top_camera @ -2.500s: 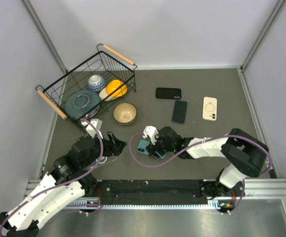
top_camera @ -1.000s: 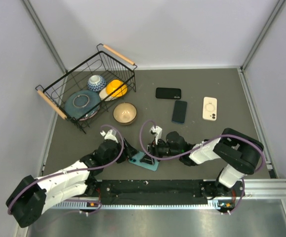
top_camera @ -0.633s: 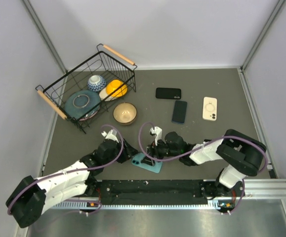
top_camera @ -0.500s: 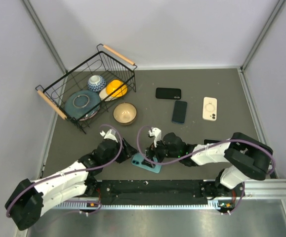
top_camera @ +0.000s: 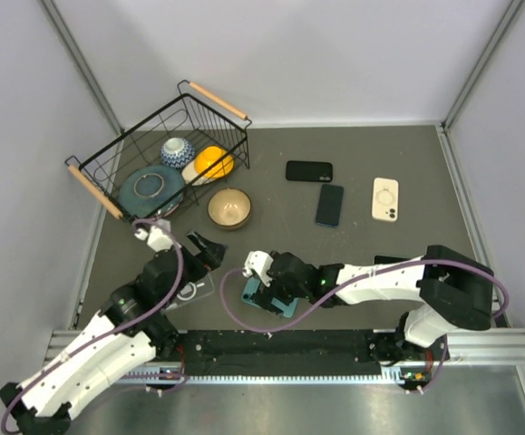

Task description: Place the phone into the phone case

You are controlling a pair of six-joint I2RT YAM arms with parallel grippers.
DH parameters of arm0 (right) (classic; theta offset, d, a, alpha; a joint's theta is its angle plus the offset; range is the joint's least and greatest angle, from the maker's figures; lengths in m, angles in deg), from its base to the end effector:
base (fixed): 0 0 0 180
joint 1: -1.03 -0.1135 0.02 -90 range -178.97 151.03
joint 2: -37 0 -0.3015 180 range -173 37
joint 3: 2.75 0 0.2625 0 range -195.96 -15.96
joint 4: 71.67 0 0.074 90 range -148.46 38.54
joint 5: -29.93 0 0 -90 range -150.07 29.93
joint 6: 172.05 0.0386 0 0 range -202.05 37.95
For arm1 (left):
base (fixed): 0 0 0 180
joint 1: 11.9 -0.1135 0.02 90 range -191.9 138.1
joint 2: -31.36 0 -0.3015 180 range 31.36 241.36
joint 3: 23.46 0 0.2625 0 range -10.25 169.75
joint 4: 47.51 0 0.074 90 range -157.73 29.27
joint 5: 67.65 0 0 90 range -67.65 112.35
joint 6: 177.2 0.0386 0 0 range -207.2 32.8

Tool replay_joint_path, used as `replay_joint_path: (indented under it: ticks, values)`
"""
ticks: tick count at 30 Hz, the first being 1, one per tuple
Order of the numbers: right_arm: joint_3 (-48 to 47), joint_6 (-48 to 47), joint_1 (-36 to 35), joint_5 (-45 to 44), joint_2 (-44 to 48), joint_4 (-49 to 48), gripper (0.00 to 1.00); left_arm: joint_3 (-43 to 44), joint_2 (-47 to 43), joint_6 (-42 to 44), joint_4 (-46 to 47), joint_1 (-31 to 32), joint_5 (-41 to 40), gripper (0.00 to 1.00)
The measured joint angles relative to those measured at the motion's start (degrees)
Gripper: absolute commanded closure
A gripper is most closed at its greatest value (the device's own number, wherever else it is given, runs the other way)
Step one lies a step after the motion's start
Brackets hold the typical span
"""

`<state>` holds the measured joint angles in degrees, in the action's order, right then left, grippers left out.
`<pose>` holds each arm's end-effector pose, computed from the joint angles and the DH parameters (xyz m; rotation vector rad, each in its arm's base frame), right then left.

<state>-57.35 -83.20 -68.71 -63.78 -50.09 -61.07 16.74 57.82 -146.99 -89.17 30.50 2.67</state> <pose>0.1091 0.2883 0.1967 -1.3531 1.9586 0.5182 0.0845 -0.0596 0.2585 -0.5350 2.0461 -0.7560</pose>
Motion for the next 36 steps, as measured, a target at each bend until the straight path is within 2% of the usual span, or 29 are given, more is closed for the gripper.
replay_joint_path:
  ticks: [8,15,20,27,36]
  values:
    - [-3.43,-2.40,0.00,0.15,-2.86,6.43,0.05,4.02,-12.02,1.29,-9.97,-0.04,-11.34,0.01]
    - [-7.87,-2.29,0.00,1.92,-7.08,10.58,0.05,3.50,-18.73,1.79,-12.79,-0.04,-13.86,0.01]
    - [-10.97,-1.60,-0.02,1.90,-9.44,13.81,0.07,1.16,-20.13,1.40,-13.49,-0.04,-13.86,0.01]
    - [-14.97,-0.48,-0.26,1.20,-11.80,18.43,0.21,-1.36,-20.22,0.46,-15.85,-0.04,-13.40,0.01]
    - [-12.61,1.53,0.13,1.38,-10.69,15.43,0.39,-4.81,-19.74,-1.31,-14.60,-0.04,-8.20,0.05]
